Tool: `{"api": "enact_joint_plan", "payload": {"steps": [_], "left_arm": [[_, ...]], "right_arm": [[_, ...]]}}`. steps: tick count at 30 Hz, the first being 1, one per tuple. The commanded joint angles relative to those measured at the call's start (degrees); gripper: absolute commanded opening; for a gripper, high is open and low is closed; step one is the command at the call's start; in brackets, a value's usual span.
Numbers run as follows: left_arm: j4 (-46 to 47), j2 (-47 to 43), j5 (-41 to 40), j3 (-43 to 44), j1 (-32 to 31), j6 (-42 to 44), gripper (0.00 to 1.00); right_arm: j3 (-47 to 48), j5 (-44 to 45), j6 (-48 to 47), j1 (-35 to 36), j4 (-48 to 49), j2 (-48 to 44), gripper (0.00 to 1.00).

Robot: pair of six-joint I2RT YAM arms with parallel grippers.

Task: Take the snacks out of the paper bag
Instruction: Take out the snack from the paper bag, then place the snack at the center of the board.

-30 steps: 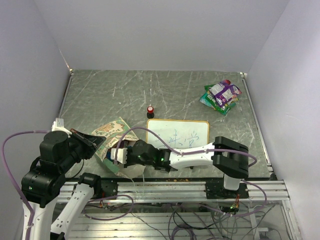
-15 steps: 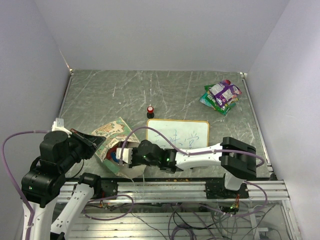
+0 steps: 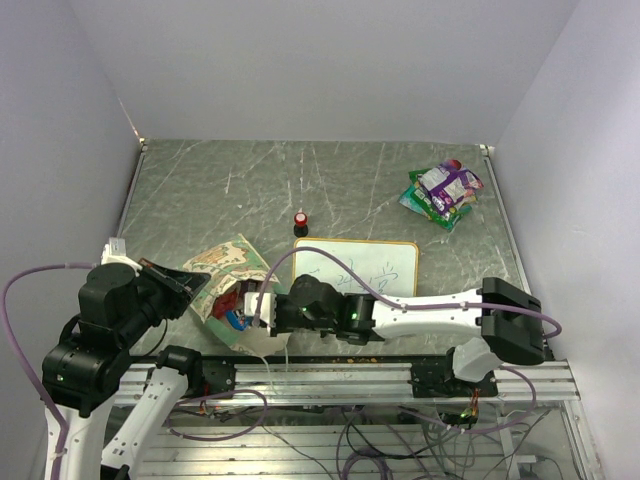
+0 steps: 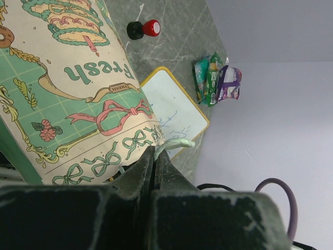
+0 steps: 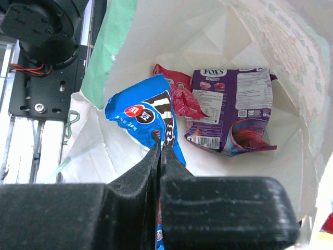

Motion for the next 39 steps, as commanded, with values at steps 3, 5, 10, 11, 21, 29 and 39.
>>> {"api": "enact_joint_plan", "payload": {"steps": [3, 5, 10, 11, 21, 29, 39], "left_arm": [[-1.2, -1.1, -2.0, 0.1, -0.2, -0.1, 0.07], [-1.0, -1.1, -2.1, 0.0, -0.2, -0.1, 0.07], [1.1, -1.0, -2.0, 0.1, -0.2, 0.4, 0.07], [1.1, -1.1, -2.4, 0.0, -0.2, 0.4, 0.07], [1.0, -1.4, -2.9, -0.9, -0.2, 0.9, 0.07], [0.7, 0.2, -3.3, -0.1, -0.2, 3.8, 0.07], [4.6, 0.4, -1.3, -2.2, -0.2, 2.3, 0.07]], "right_arm": [[-0.1, 1.8, 3.1, -0.2, -4.0, -4.1, 0.0], [0.2, 2.0, 2.9, -0.2, -5.8, -5.2, 0.0], [0.4, 2.0, 0.9, -0.2, -10.3, -8.5, 0.0], [0.6, 2.5, 0.3, -0.2, -11.5, -9.4, 0.0], [-0.3, 10.4, -3.8, -0.2, -15.5, -20.3, 0.0], [2.2, 20.9, -0.4, -7.3, -6.1, -23.9, 0.0], [10.6, 24.3, 16.3, -31.6, 5.4, -6.6, 0.0]]}}
